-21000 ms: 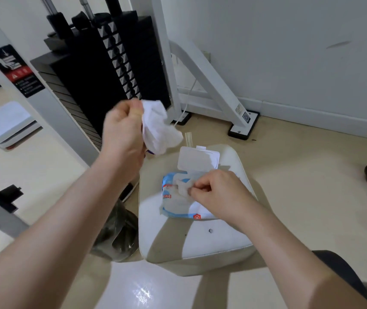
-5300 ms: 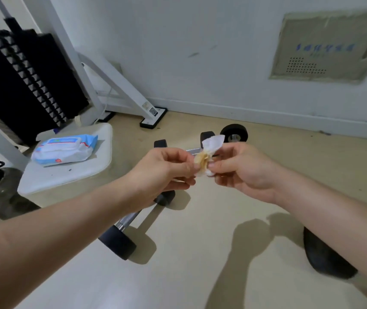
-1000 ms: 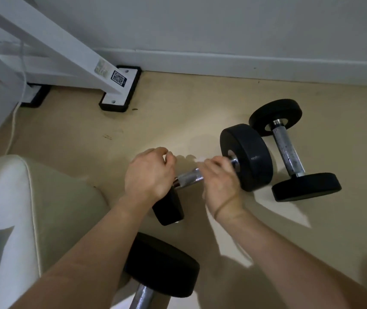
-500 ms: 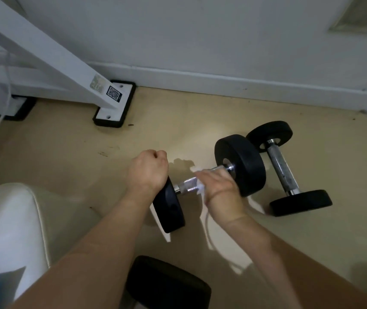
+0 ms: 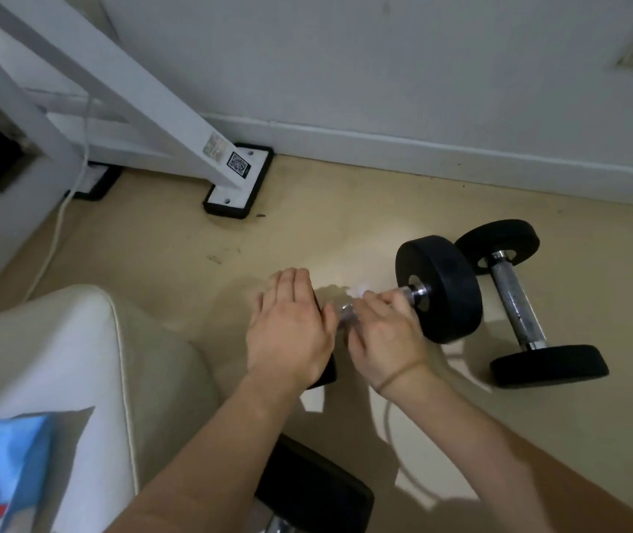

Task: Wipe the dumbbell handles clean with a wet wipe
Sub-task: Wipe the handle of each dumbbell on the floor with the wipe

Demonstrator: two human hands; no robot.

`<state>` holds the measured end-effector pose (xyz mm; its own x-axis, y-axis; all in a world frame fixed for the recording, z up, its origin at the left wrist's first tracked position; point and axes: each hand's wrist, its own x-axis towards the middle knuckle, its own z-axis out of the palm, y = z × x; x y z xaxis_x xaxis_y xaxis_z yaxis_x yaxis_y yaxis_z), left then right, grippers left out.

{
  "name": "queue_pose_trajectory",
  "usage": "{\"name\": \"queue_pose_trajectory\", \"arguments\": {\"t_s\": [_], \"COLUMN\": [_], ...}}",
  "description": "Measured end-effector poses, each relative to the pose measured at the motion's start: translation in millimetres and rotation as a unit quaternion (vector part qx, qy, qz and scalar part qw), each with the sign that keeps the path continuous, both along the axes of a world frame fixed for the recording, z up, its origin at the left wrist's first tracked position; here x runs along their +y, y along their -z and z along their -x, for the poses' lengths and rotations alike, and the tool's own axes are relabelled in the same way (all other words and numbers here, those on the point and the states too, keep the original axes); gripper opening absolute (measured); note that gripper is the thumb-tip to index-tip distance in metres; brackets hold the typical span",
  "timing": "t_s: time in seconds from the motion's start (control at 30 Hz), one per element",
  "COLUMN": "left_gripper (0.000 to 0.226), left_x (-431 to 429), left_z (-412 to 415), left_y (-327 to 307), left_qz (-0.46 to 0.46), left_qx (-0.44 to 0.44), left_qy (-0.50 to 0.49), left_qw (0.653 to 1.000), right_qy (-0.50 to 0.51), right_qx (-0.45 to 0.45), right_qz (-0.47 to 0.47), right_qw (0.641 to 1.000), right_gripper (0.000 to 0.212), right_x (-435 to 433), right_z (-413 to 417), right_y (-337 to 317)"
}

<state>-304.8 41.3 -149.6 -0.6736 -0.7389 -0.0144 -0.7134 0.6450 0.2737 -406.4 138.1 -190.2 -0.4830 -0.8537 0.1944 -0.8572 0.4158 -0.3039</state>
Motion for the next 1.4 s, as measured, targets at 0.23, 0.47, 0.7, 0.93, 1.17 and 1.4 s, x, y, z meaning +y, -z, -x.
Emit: {"name": "queue_pose_trajectory", "arguments": {"t_s": [0.23, 0.47, 0.7, 0.93, 1.17, 1.4], "left_gripper": [0.052, 0.074, 0.107, 0.119, 0.122, 0.068], "left_x": [-25, -57, -69, -78, -79, -77], "left_z": [14, 23, 21, 15, 18, 23], "left_y": [-8, -17, -27, -28, -28, -27], "left_qz": [-0.072, -0.146, -0.243, -0.327, -0.349, -0.245], "left_qx": [0.001, -0.074, -0.101, -0.088, 0.033, 0.126], "left_qy": [-0.006, 0.031, 0.086, 0.105, 0.031, -0.014], "left_qw": [0.997, 0.986, 0.961, 0.935, 0.936, 0.961], "right_qy": [0.047, 0.016, 0.114, 0.024, 0.008, 0.161], "right_qx": [-0.07, -0.109, -0.022, 0.025, -0.082, -0.068], "right_qz": [0.178, 0.189, 0.215, 0.159, 0.233, 0.267], "right_qw": [0.98, 0.976, 0.97, 0.987, 0.969, 0.948], "right_gripper": [0.024, 0.03, 0.026, 0.023, 0.028, 0.027], "right_x": [0, -30, -22, -33, -29, -38], "right_z": [30, -4, 30, 22, -21, 24], "right_y": [14, 24, 24, 20, 24, 24]}}
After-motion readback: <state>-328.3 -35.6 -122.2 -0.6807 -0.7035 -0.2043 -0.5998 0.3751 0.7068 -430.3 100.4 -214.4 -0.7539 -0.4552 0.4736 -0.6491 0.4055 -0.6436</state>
